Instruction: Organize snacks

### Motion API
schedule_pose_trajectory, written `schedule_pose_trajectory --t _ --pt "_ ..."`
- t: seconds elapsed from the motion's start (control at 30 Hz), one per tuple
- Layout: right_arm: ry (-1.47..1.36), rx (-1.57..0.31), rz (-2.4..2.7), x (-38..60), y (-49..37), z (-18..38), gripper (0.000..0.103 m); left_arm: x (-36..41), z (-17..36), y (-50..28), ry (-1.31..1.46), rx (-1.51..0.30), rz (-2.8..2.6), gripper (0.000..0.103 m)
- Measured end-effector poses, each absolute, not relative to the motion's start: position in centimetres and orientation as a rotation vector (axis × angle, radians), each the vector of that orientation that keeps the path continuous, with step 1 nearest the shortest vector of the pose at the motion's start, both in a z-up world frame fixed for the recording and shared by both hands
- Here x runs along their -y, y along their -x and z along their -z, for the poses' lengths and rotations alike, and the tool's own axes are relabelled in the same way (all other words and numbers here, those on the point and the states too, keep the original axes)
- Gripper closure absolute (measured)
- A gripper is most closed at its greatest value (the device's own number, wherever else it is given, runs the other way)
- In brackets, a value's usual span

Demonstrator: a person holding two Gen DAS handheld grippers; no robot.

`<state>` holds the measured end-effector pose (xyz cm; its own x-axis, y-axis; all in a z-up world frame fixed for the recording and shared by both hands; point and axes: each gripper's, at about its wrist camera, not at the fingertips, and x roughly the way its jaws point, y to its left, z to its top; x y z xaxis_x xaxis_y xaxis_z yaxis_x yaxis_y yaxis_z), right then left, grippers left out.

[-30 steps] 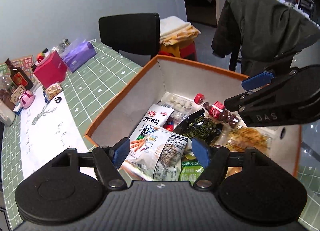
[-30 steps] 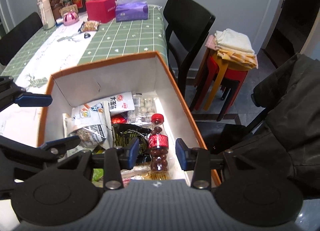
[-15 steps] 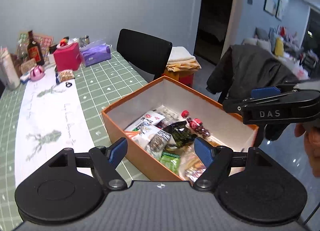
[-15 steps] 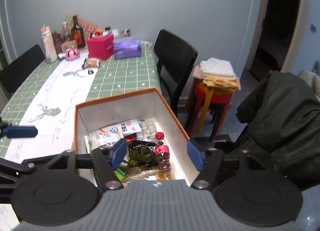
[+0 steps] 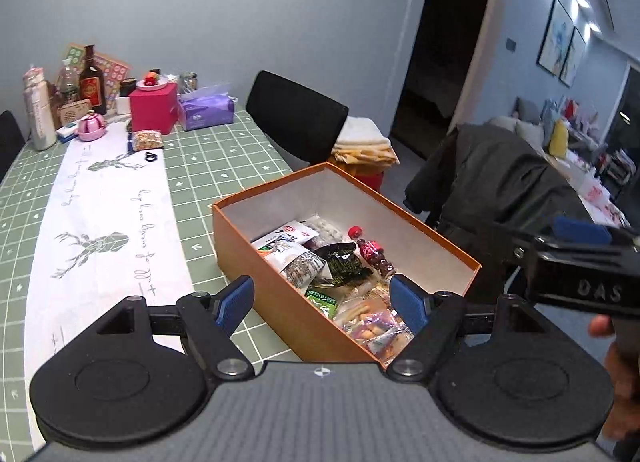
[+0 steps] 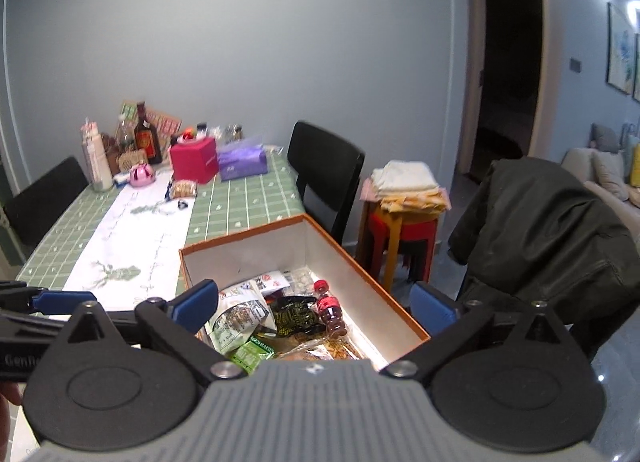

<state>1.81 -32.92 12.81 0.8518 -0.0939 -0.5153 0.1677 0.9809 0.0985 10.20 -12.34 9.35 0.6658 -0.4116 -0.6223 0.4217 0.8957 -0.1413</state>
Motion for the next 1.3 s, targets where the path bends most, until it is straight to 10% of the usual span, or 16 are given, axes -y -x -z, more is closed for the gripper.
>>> schedule_pose_trajectory --t 1.3 --pt "-0.145 -0.735 0.284 31.1 -2.1 -8.5 0.003 13.6 -5.9 -9.7 -0.129 -0.78 0.296 0.01"
